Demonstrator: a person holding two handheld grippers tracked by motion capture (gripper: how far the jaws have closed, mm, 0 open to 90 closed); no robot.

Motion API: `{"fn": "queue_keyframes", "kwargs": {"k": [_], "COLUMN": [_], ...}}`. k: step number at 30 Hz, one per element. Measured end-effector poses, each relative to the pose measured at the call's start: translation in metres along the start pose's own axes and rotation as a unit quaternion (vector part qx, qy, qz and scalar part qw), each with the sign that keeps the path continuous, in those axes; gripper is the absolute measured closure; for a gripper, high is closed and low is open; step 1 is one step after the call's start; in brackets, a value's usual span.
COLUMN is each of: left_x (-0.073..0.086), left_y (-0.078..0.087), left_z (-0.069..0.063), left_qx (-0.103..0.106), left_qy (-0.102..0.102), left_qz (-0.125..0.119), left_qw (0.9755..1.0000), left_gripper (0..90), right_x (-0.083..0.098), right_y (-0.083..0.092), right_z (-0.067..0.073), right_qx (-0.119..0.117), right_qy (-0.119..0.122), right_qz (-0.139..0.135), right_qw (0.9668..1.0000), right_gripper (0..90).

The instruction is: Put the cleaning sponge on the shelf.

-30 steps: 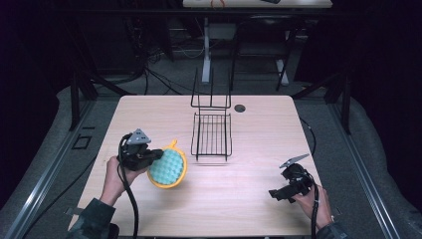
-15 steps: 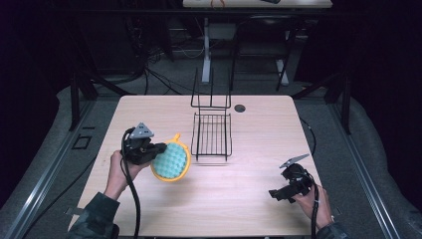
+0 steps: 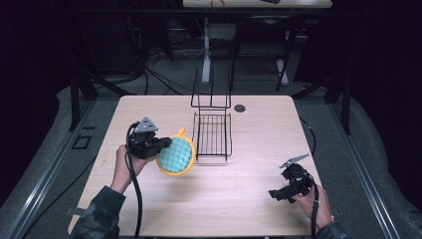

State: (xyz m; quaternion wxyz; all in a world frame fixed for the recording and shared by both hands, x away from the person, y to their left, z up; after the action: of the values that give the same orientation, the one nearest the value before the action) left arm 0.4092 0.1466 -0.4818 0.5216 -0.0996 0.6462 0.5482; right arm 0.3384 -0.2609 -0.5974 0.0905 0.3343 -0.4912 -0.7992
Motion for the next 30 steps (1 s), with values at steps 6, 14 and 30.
{"fn": "queue_keyframes", "kwargs": {"k": [6, 14, 30], "left_x": [-0.006, -0.015, -0.02], "left_y": [-0.006, -0.012, -0.03], "left_z": [-0.004, -0.01, -0.012], "left_qx": [0.007, 0.009, 0.005], "left_qy": [0.001, 0.01, 0.034], "left_qz": [-0.002, -0.019, -0.039], "left_qw": [1.0, 0.9997, 0.9986], "left_gripper": [87.2, 87.4, 87.3], "right_x": [0.0, 0.0, 0.001], "right_y": [-0.001, 0.0, -0.001], "right_z": [-0.001, 0.0, 0.001], "right_qx": [0.004, 0.003, -0.003], "right_qy": [0.005, 0.003, 0.0], "right_qz": [0.001, -0.002, 0.003], "right_qw": [1.0, 1.0, 1.0], "right_gripper": [2.2, 2.2, 2.4]}}
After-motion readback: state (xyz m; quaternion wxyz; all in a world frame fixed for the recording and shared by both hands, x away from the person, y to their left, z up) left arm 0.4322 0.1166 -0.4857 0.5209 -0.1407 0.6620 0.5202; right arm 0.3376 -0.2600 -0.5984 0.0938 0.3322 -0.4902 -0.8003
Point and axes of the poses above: each handheld gripper's, and its own axes: y roughly backward along the jaws, x roughly out of its underside, z roughly to its left, the point moved 6 cm from there along -y, roughly forward along the jaws, and after that the axes turned 13 degrees about -x, right-handed, at the moved point
